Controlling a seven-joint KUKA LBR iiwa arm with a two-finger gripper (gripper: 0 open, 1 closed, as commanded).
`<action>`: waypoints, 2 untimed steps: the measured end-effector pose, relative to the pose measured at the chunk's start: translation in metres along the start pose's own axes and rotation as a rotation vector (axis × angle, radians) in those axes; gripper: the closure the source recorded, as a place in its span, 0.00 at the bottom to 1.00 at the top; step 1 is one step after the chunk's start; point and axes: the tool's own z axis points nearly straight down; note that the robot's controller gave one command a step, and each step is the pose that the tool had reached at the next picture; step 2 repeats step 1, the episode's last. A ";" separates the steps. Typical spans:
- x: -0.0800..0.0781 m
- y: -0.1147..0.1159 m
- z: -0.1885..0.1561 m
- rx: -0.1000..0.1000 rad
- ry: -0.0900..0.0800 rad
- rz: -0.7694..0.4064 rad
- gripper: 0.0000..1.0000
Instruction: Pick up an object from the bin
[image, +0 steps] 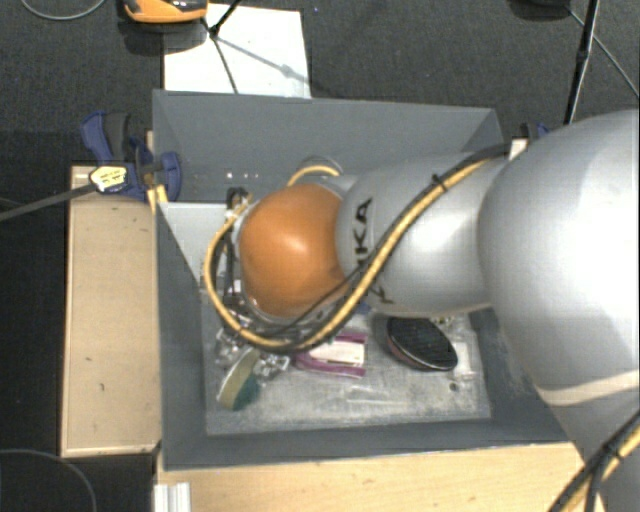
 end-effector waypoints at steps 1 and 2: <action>-0.003 -0.002 -0.084 0.003 -0.001 0.009 1.00; -0.003 -0.002 -0.084 0.003 -0.001 0.009 1.00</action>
Offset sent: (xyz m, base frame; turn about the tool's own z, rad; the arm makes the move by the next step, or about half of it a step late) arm 0.0001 -0.0002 0.0790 0.0000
